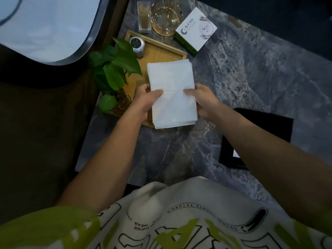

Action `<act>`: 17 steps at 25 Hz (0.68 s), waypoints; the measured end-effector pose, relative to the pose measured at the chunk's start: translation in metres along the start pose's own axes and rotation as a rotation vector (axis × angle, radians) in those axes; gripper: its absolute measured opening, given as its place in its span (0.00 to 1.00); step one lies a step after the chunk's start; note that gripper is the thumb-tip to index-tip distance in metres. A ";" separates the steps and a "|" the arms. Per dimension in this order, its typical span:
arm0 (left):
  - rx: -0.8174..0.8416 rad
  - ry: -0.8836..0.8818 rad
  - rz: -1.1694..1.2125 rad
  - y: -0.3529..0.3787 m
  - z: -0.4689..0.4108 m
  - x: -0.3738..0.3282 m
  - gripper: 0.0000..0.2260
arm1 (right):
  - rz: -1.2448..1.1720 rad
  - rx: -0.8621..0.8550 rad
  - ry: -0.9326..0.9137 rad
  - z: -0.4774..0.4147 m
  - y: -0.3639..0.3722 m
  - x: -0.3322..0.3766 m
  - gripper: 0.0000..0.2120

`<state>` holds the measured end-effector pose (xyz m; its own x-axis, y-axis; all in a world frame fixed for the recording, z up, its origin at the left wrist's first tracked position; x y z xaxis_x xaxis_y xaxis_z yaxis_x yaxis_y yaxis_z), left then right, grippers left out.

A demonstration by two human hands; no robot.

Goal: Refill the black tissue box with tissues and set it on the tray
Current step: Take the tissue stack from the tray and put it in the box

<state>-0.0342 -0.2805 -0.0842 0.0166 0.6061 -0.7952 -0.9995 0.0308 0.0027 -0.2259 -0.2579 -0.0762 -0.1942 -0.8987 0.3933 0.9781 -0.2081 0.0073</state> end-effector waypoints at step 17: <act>0.321 0.093 0.127 0.127 0.146 0.008 0.16 | -0.023 0.185 -0.190 0.122 -0.143 -0.064 0.14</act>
<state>-0.1572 -0.1553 -0.0019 -0.1240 0.5470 -0.8279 -0.9342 0.2168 0.2832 -0.3437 -0.1240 0.0098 -0.2158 -0.8021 0.5569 0.9742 -0.1379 0.1788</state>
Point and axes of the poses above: each hand's wrist, its own z-axis away from the middle knuckle, its own y-axis out of the palm, x = y × z, the point moved 10 cm from there along -z, towards the middle knuckle, and after that the axes turned 14 degrees about y, right-handed, at the moved point
